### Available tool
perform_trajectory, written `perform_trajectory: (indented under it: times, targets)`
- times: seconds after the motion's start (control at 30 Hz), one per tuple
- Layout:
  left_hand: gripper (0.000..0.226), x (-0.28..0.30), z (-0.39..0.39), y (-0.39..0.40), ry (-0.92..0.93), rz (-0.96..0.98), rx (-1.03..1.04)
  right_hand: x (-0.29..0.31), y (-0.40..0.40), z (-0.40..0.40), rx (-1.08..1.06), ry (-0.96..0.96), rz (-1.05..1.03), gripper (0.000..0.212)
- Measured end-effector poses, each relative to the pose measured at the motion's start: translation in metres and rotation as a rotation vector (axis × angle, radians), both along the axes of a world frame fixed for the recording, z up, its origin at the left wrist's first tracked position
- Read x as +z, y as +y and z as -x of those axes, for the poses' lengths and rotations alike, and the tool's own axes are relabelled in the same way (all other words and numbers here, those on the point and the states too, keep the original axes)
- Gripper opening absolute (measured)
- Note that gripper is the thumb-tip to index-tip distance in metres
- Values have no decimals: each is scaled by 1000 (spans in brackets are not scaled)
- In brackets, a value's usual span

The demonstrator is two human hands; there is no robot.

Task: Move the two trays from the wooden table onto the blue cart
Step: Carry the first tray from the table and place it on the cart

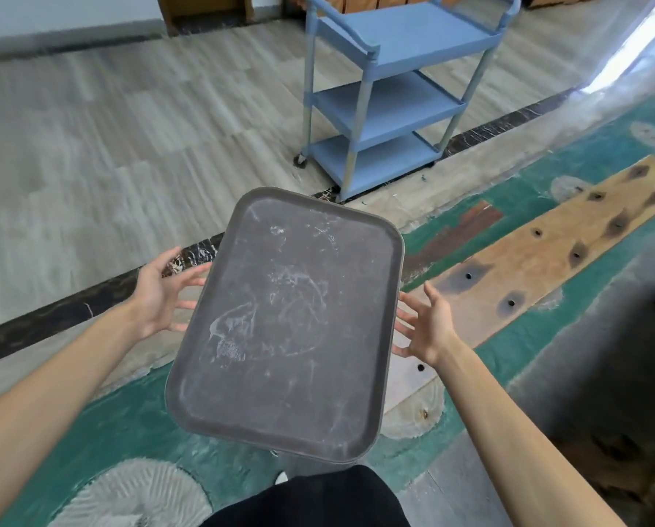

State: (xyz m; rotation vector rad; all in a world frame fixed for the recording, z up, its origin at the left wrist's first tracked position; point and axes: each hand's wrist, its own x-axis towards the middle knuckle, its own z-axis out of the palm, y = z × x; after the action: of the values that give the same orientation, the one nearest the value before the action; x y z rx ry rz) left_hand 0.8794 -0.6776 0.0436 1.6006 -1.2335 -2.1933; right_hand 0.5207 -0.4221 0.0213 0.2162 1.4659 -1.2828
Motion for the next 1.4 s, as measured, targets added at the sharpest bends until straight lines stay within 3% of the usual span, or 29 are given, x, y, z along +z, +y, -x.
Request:
perform_trajectory:
  times: [0.37,0.73,1.1,1.4]
  targets:
    - [72,-23,67,-156,-90,7,-26,-29,-147,44,-95,-68,-49,61]
    - [76,-32,149,-264,-54,-53,-133,-19,-223,110,-172,-64,-78,59]
    - [76,-46,306,-388,-63,-93,-321,-28,-308,200,-364,-41,-162,56]
    - [75,-22,428,-468,-27,-101,-412,4,-368,294,-437,22,-193,55]
